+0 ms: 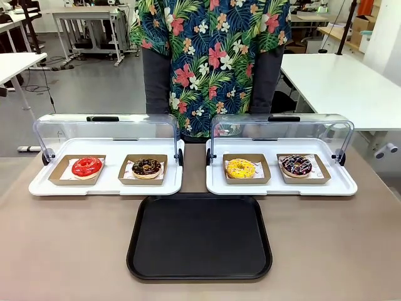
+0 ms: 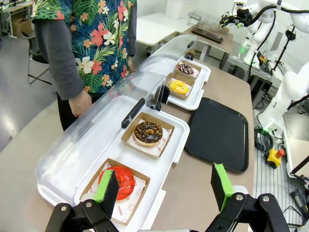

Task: Move the fourth donut from the left to the tray.
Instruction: Pick up the Paper togo box containing the Donut indicated by the person and place it on the Handle tray.

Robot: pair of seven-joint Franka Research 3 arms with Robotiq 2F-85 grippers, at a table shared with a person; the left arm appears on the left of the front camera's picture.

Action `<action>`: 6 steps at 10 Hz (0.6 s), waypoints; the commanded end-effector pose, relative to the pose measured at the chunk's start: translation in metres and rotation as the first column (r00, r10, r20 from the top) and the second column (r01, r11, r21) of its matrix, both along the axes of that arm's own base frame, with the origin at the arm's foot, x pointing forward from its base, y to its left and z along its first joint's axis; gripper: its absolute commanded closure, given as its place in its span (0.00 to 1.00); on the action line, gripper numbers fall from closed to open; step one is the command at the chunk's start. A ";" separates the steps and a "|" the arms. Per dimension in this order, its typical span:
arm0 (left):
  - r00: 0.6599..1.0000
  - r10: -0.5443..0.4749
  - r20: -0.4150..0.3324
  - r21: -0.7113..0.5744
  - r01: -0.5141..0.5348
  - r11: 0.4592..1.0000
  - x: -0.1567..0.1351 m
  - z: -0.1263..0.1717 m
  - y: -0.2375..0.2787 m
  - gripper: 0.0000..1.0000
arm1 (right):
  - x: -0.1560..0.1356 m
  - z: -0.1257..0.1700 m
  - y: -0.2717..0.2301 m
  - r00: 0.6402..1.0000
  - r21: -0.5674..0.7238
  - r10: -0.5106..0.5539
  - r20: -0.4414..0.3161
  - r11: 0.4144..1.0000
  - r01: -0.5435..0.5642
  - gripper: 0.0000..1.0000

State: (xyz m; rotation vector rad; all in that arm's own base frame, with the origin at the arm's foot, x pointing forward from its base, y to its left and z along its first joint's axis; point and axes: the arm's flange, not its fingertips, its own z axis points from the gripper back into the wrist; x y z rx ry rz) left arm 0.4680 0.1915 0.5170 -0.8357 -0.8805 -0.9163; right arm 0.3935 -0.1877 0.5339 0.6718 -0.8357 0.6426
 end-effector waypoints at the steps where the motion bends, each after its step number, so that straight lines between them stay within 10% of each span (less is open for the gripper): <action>1: 1.000 0.002 0.000 -0.003 -0.002 1.000 0.000 0.002 0.000 0.00 | 0.003 0.002 0.001 1.000 0.011 0.006 0.028 1.000 -0.006 0.00; 6: 1.000 0.002 0.000 -0.003 -0.002 1.000 0.000 0.002 0.000 0.00 | 0.003 0.002 0.001 1.000 0.011 0.006 0.028 1.000 -0.006 0.00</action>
